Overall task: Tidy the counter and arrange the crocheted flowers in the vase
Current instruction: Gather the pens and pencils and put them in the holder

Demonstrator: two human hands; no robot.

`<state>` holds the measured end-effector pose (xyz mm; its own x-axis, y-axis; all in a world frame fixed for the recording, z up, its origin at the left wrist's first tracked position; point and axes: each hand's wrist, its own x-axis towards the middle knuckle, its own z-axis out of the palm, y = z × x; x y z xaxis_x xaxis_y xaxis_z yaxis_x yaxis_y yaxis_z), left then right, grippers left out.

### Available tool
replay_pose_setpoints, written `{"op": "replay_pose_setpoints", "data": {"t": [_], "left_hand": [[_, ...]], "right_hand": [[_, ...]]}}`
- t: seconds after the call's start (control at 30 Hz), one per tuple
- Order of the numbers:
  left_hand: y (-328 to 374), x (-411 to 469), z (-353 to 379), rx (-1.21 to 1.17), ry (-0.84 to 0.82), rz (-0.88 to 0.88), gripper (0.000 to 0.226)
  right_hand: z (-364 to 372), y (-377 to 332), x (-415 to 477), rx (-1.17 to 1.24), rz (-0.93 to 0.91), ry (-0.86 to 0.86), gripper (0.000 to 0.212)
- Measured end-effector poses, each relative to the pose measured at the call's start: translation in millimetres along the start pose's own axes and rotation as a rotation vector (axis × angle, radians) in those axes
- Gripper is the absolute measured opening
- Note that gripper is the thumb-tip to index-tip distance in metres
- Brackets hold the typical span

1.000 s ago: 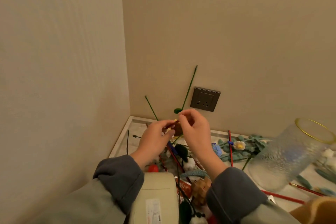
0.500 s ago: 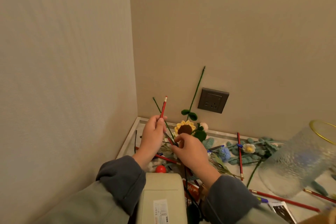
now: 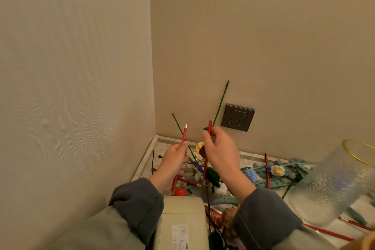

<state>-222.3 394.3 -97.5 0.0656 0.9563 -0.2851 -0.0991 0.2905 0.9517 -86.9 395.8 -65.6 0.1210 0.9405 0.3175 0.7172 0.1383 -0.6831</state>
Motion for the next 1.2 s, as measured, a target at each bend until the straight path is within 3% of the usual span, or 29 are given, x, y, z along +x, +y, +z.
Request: {"op": "replay_pose_setpoints", "data": {"t": [0.13,0.23,0.43,0.53,0.6,0.63,0.77,0.93,1.07,1.2], "left_hand": [[9.5,-4.8,-0.2,-0.014,-0.012,-0.007,0.031],[18.9,-6.6,0.9,-0.01,-0.007,-0.036,0.039],[30.7,-3.7,-8.0,-0.243,0.056,-0.019,0.038],[26.0,0.1,-15.2,-0.204,0.158,-0.022,0.031],[21.0,1.7,-20.4,-0.159,0.198,-0.004,0.028],[18.3,2.3,-22.8,-0.144,0.212,0.012,0.027],[12.0,4.2,-28.6,-0.106,0.233,0.043,0.026],[8.0,2.3,-24.6,-0.11,0.144,-0.001,0.028],[5.3,2.3,-22.8,-0.061,0.098,-0.011,0.022],[3.5,3.8,-18.8,0.159,0.136,0.143,0.024]], "right_hand": [[-21.2,-28.2,7.5,0.202,-0.091,0.17,0.025],[-21.8,-37.9,1.3,0.261,-0.187,0.188,0.02],[4.3,-13.5,-22.5,0.137,-0.307,-0.124,0.003],[15.5,4.6,-28.0,0.013,-0.402,-0.349,0.038],[22.9,17.1,-28.7,-0.026,-0.35,-0.469,0.067],[26.0,23.6,-29.0,-0.06,-0.306,-0.482,0.067],[32.6,45.0,-29.0,-0.371,-0.229,-0.516,0.025],[39.0,52.9,-34.7,-0.503,-0.23,-0.562,0.024],[34.0,50.6,-30.9,-0.422,-0.228,-0.588,0.022],[22.1,35.6,-21.7,-0.213,-0.141,-0.48,0.019]]}}
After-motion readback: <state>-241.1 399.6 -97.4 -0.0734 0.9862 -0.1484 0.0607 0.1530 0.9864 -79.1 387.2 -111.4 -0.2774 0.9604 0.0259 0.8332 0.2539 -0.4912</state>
